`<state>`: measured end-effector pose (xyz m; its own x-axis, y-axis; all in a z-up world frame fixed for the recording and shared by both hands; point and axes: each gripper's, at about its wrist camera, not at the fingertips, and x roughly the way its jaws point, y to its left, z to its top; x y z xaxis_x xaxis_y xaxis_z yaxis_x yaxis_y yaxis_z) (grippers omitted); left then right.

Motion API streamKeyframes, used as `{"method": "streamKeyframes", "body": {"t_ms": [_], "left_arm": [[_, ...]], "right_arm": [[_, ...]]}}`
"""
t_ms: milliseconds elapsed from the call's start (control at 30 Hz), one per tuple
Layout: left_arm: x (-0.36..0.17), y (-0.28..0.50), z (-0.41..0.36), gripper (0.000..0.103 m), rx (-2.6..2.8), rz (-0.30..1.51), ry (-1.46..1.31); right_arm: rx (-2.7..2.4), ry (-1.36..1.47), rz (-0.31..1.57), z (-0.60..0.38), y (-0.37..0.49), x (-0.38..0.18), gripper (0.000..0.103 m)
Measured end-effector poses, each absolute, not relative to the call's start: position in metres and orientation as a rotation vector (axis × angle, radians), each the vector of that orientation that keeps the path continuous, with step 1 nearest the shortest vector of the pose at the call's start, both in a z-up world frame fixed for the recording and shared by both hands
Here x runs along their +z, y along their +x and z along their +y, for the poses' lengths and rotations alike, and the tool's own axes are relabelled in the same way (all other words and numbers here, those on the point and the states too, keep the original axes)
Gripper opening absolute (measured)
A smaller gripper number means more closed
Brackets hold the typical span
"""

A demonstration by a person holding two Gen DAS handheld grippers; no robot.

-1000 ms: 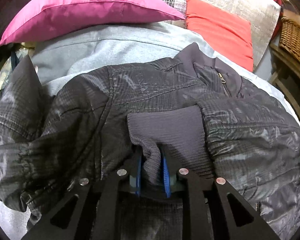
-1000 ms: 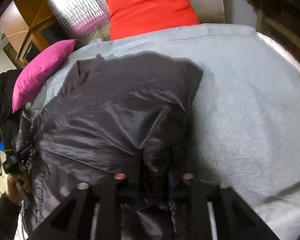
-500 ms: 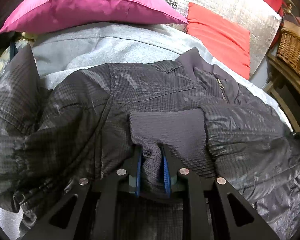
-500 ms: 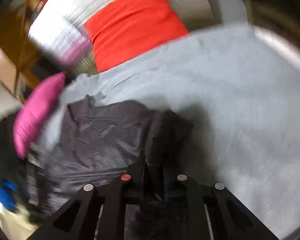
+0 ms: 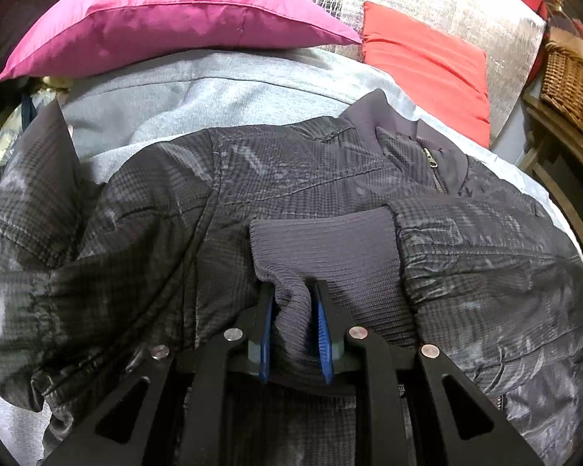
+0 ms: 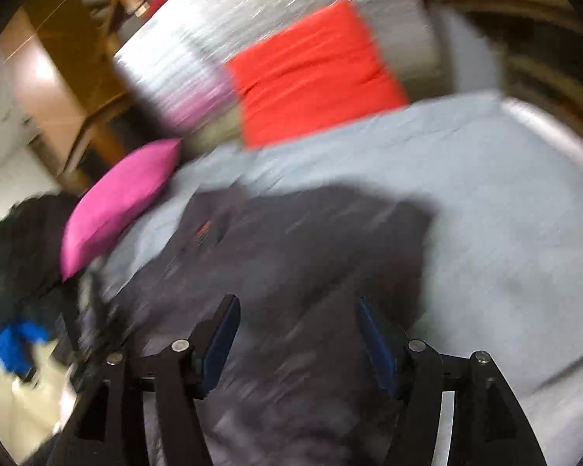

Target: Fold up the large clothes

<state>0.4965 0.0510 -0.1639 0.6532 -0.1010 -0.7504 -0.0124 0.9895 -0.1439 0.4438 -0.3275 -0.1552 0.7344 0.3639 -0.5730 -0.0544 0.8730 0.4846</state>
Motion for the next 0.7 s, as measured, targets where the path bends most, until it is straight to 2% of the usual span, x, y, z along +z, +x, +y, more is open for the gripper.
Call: {"method": "streamKeyframes", "body": {"t_ms": [67,133,200,233,300,333,400,467,533,700], "left_arm": [[-0.163,0.497,0.048,0.022,-0.041,0.86,-0.12],[-0.158,0.497,0.046,0.029,-0.021,0.872,-0.098],[-0.149,0.495,0.046,0.065,-0.014,0.909,-0.057],[-0.145,0.492,0.048,0.069,-0.022,0.917,-0.072],[-0.126,0.475,0.062,0.07,-0.077,0.9,-0.159],[-0.115,0.463,0.073,0.072,-0.108,0.881,-0.212],[-0.093,0.434,0.102,0.083,-0.147,0.827,-0.32],[-0.078,0.405,0.146,0.085,-0.13,0.752,-0.401],[-0.075,0.389,0.19,0.087,-0.066,0.713,-0.465],[-0.1,0.348,0.357,0.087,0.287,0.679,-0.713]], "right_arm": [[0.198,0.439,0.808,-0.32,0.457,-0.185,0.067],[0.176,0.461,0.834,-0.322,0.467,-0.198,0.066],[0.159,0.458,0.783,-0.315,0.461,-0.177,0.067],[0.191,0.456,0.747,-0.309,0.455,-0.165,0.068],[0.225,0.414,0.702,-0.295,0.439,-0.151,0.071],[0.24,0.4,0.692,-0.289,0.433,-0.149,0.077],[0.269,0.388,0.678,-0.274,0.41,-0.154,0.078],[0.288,0.395,0.697,-0.265,0.392,-0.169,0.078],[0.299,0.387,0.726,-0.249,0.389,-0.187,0.078],[0.287,0.285,0.77,-0.216,0.369,-0.211,0.078]]}}
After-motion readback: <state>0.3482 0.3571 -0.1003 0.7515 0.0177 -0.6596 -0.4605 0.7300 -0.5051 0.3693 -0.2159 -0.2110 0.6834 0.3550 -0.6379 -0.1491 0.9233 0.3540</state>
